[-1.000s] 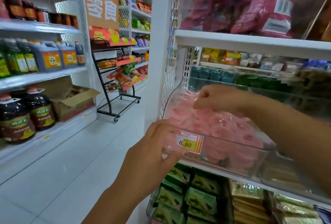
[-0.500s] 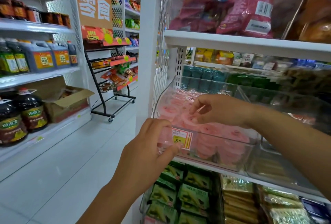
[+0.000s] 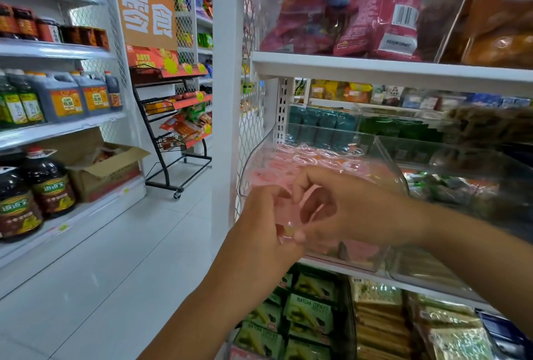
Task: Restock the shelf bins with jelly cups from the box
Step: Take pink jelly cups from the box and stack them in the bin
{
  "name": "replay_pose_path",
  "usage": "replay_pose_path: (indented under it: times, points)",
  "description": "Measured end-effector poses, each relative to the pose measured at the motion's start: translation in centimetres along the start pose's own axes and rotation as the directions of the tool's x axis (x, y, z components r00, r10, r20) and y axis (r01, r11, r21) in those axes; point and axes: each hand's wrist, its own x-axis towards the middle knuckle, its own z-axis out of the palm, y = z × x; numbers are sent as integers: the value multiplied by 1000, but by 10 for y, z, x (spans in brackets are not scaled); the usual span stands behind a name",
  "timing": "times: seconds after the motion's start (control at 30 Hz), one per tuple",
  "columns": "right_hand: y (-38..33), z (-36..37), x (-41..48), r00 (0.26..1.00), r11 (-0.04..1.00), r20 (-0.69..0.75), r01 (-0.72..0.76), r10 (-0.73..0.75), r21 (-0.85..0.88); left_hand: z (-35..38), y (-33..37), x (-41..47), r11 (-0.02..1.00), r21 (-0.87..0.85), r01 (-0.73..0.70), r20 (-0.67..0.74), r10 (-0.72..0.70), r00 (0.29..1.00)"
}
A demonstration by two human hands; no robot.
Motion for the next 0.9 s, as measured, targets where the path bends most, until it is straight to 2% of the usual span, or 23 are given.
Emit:
replay_pose_path:
  times: [0.13,0.27,0.37,0.57,0.67,0.8,0.9]
  points:
    - [16,-12,-2,982,1000,-190,7,-4,13,5,-2,0,996,-80,33,61,-28,998]
    - [31,-41,3,916,990,-377,-136,136,26,6,-5,0,986,-153,65,49,-58,997]
    - [31,-37,5,932,977,-298,-213,207,12,11,-3,3,975,-220,39,-50,-51,997]
    - [23,-15,3,977,966,-186,-146,106,-216,39,-6,7,978,-201,-60,-125,35,992]
    - [22,-15,0,975,962,-202,-142,95,-232,43,-7,7,968,-237,-87,-183,44,982]
    - [24,-14,-10,963,984,-232,-159,137,-80,42,-5,5,924,-365,-110,-163,52,985]
    - [19,-7,-17,951,941,-119,-255,286,224,43,1,5,914,-339,-221,-200,160,967]
